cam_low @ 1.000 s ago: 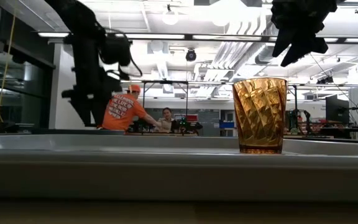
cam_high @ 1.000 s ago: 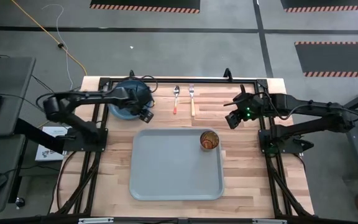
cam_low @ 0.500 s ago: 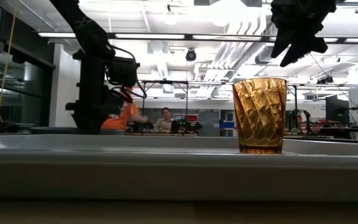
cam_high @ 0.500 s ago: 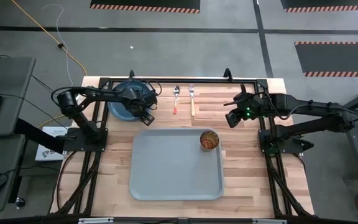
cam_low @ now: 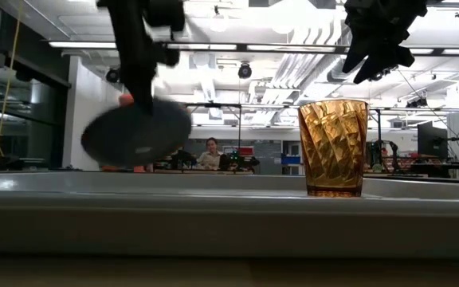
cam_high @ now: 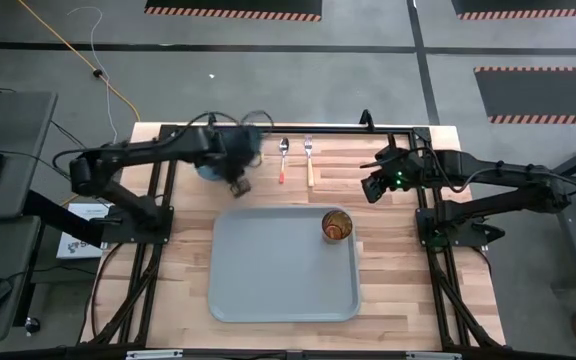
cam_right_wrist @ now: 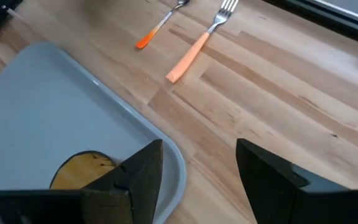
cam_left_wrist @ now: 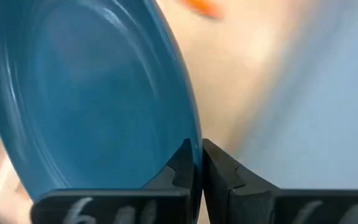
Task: Pick and place plate/cup/fork/spoon on tray
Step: Put the blue plate on the gray serving tray to the bottom left of the brown glass
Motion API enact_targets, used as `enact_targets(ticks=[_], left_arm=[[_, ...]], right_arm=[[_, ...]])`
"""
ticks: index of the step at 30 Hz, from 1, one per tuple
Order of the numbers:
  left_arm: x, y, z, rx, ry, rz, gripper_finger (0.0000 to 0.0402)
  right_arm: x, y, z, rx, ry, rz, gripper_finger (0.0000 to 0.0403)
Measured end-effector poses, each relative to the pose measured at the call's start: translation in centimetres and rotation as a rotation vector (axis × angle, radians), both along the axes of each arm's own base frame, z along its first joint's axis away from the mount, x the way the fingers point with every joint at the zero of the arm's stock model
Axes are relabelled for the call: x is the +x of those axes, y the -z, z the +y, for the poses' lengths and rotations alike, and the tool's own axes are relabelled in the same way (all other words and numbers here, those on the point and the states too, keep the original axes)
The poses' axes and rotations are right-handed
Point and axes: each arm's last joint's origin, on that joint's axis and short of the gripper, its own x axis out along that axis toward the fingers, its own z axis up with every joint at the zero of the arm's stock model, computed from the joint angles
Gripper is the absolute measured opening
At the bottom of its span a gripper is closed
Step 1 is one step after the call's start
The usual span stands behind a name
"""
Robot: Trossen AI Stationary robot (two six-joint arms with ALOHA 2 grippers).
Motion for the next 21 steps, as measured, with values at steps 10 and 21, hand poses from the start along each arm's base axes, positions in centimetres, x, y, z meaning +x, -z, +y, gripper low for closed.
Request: enact_targets(ticks=[10, 21], left_arm=[[-1.2, -2.2, -16.5, -0.020, 0.557, -0.089, 0.0002], [2.6, 2.3, -27.9, 0.115, 0.863, 0.053, 0.0001]], right_arm=[[0.0, -0.1, -0.1, -0.092, -0.050, 0.037, 0.0195], [-0.1, -0.1, -1.0, -0.105, -0.102, 0.053, 0.0195]])
